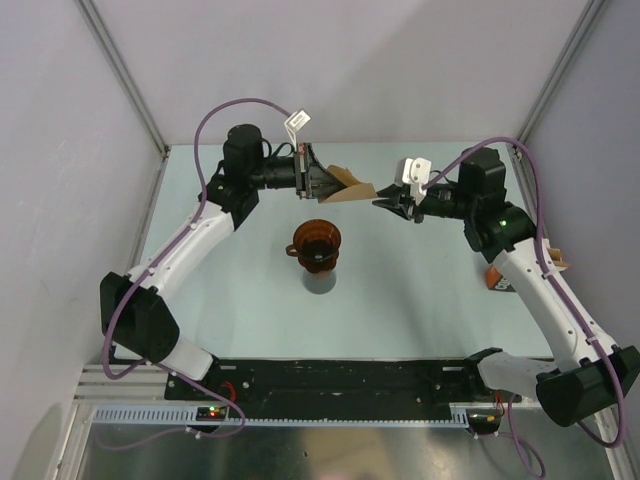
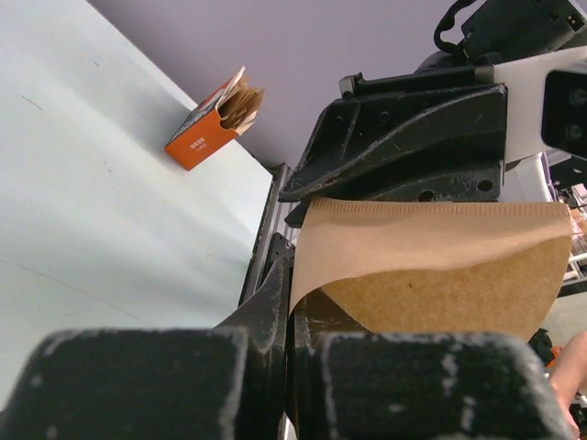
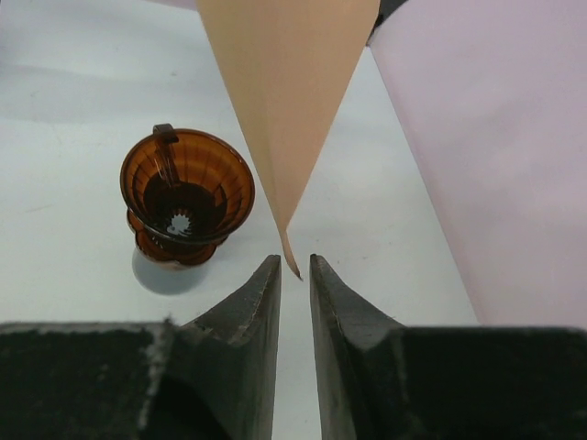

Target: Place the coffee filter in the dripper

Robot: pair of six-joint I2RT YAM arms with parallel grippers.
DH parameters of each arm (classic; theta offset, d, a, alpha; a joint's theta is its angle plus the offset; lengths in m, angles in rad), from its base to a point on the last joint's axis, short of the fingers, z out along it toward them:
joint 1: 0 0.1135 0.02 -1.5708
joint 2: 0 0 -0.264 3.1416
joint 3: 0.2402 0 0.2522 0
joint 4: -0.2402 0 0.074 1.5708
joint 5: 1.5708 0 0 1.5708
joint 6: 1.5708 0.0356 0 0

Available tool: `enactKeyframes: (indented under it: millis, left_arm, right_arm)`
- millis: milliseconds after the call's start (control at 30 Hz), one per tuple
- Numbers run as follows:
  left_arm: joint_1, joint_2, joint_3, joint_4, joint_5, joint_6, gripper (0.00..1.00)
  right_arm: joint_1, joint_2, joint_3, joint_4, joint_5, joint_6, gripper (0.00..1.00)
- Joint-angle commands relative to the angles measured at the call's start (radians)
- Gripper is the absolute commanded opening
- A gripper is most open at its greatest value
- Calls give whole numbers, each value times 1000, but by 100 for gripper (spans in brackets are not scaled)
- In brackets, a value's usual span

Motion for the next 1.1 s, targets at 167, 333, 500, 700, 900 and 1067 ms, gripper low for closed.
enactKeyframes:
  millis: [167,333,500,700,900,1067]
  left_arm:
    - [7,-26,2,38,18,-6,0]
    - [7,-26,1,38,10,-5,0]
    - [6,-21,1,38,7,-4,0]
    - [4,-12,8,38,9,-3,0]
    - [4,-16,17,39,6,2,0]
    - [4,-20,26,38,7,14,0]
  right_arm:
    - [-6,-12,26,7,-12,-17,20]
    - [1,-21,30,14,-19,-3,28]
    - [7,-22,39,26,-10,9,34]
    - [10,1,55,31,10,-5,11]
    - [9,12,63,-2,24,-21,0]
    - [11,34,83,-41,67,-6,0]
